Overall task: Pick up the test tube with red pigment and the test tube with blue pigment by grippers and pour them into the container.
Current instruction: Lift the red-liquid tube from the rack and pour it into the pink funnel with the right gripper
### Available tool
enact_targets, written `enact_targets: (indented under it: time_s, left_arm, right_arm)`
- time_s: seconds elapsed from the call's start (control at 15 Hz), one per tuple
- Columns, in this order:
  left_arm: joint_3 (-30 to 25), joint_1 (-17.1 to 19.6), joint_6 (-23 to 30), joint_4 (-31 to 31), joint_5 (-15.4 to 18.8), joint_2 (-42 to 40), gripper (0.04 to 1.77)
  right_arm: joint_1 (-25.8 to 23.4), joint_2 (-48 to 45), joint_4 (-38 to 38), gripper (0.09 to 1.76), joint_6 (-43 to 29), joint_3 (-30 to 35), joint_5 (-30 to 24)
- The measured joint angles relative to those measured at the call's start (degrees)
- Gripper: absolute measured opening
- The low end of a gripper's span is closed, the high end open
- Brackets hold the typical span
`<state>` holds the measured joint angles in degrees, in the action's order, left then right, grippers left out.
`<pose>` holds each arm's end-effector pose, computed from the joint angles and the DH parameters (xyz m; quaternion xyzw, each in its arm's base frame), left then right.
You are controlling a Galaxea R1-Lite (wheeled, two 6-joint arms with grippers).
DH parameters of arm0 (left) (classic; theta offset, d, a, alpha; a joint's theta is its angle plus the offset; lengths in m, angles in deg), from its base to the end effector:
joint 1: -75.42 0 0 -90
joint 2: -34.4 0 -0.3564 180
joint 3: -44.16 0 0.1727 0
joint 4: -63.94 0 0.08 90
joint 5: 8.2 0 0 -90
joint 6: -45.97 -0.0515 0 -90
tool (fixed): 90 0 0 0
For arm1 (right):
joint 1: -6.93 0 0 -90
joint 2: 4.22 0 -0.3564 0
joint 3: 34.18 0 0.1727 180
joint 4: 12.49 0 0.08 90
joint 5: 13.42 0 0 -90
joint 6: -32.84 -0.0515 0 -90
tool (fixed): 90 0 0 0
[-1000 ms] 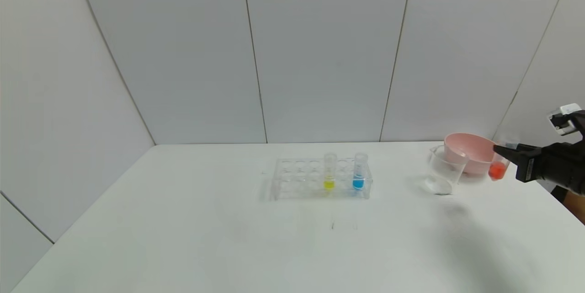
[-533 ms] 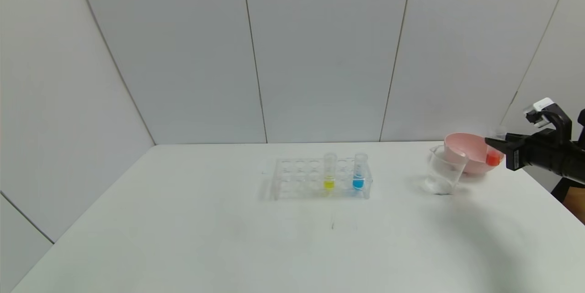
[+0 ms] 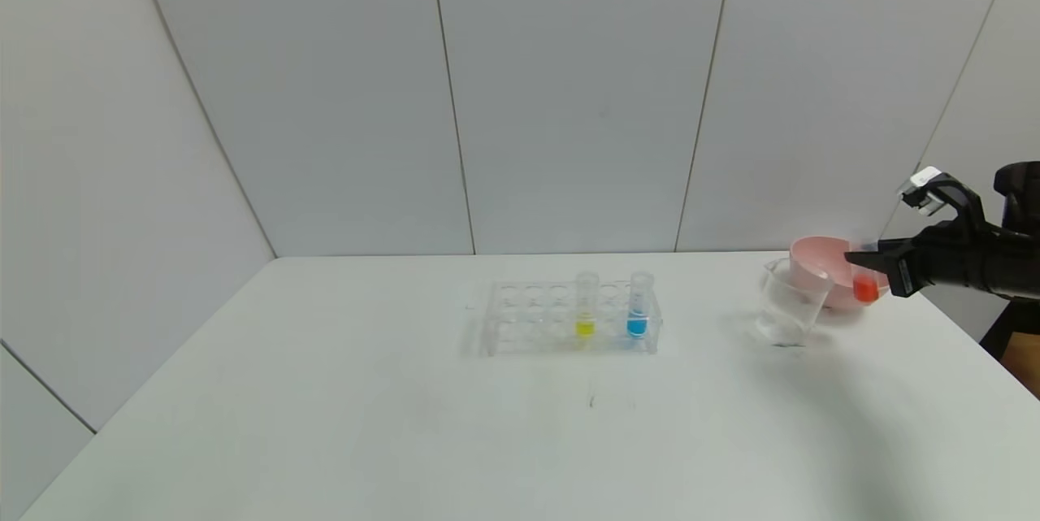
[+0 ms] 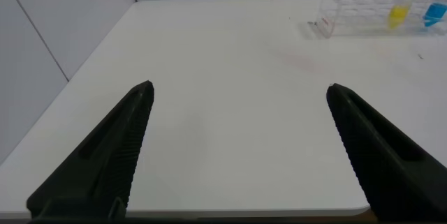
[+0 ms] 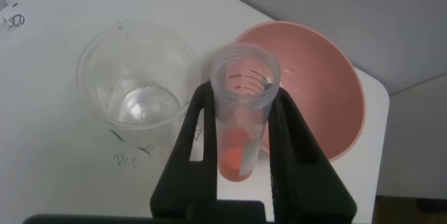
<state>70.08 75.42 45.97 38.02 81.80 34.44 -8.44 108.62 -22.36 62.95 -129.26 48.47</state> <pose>-0.0695 0.0000 0.0755 0.0000 0.0003 0.0000 1.0000 0.4056 -0.0863 0.2176 -0.1653 0.1862 0.1617 0.9549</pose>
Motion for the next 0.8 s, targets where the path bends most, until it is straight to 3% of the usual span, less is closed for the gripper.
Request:
enact_targets:
  time_s: [0.27, 0.53, 0.8]
  left_arm:
    - [0.0, 0.0, 0.0, 0.0, 0.0, 0.0, 1.76]
    - [0.0, 0.0, 0.0, -0.02, 0.0, 0.0, 1.76]
    - [0.0, 0.0, 0.0, 0.0, 0.0, 0.0, 1.76]
  right_arm:
    - [-0.24, -0.1, -13.08, 0.49, 9.81, -8.92, 0.23]
    - [-0.33, -1.21, -31.89, 0.49, 18.75, -19.3, 0.8]
    - [1.35, -2.06, -41.29, 0.49, 24.43, -25.36, 5.18]
